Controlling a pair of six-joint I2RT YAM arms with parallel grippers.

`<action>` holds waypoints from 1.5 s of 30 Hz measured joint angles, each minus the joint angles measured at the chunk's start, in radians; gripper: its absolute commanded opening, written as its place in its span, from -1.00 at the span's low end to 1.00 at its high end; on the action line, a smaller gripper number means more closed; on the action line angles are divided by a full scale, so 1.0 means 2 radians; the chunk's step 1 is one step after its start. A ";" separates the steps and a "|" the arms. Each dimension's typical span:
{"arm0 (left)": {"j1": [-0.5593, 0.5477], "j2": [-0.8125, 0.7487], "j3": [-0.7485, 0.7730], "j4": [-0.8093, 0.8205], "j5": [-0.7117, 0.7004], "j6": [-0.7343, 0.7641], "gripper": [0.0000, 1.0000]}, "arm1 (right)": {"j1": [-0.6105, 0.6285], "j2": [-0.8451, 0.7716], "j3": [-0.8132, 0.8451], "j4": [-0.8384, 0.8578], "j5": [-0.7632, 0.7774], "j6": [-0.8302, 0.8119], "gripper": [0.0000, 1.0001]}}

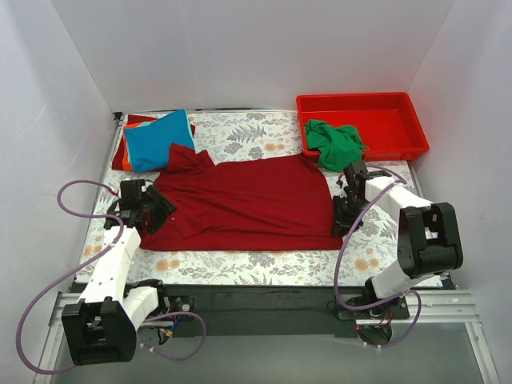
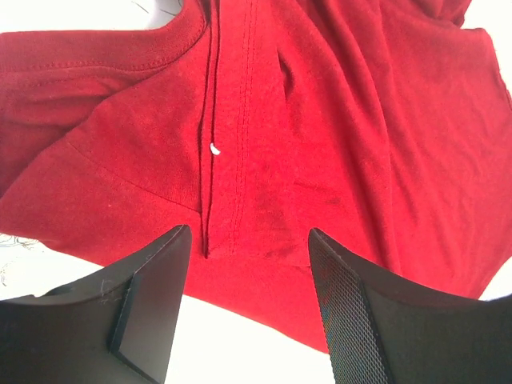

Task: Fold and stack the t-shirts
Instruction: Fold the tshirt

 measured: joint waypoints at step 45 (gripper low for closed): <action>-0.037 0.015 -0.014 0.011 0.008 0.004 0.17 | 0.000 0.072 0.075 0.010 -0.030 0.016 -0.97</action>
